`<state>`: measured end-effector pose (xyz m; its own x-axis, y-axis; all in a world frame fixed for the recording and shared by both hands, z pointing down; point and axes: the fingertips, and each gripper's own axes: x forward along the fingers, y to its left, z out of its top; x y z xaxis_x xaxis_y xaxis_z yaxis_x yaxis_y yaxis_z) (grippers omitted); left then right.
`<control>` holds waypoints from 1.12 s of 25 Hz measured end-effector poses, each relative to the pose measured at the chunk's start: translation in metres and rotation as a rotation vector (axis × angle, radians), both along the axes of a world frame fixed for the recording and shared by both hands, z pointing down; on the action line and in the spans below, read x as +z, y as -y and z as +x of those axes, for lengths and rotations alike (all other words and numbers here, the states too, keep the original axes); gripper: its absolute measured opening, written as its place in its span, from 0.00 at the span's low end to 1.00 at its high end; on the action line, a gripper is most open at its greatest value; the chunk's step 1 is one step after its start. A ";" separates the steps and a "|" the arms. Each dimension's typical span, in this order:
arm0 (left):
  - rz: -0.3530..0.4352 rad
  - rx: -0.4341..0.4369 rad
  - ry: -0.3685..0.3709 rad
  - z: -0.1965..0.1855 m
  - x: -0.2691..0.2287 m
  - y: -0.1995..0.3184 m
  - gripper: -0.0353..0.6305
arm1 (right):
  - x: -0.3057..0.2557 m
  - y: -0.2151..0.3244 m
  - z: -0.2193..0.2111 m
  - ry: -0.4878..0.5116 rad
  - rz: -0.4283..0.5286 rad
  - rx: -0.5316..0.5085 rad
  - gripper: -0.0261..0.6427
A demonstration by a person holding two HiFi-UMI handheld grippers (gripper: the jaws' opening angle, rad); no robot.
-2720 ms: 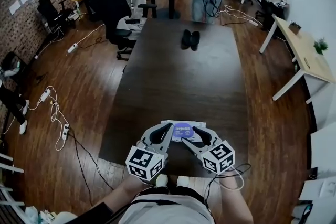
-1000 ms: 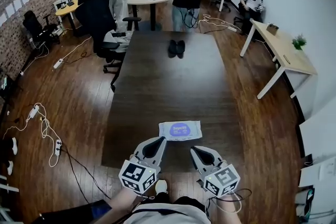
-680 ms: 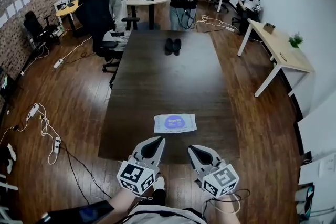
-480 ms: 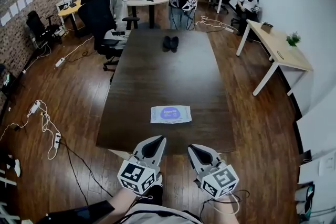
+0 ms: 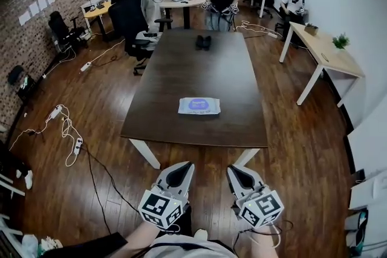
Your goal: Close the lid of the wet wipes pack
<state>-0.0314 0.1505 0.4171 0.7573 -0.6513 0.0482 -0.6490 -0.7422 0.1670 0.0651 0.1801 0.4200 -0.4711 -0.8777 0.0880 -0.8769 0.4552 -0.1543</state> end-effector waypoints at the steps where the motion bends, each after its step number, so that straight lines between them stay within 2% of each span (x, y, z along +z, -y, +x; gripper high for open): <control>1: 0.002 -0.006 0.003 -0.004 -0.001 -0.011 0.06 | -0.001 -0.010 0.001 0.009 0.000 0.005 0.05; 9: 0.033 -0.026 0.007 -0.018 -0.015 -0.049 0.06 | -0.027 -0.056 -0.006 0.016 0.050 -0.003 0.05; 28: 0.064 0.005 -0.014 -0.065 -0.046 -0.050 0.06 | -0.060 -0.062 -0.070 0.013 0.095 0.009 0.05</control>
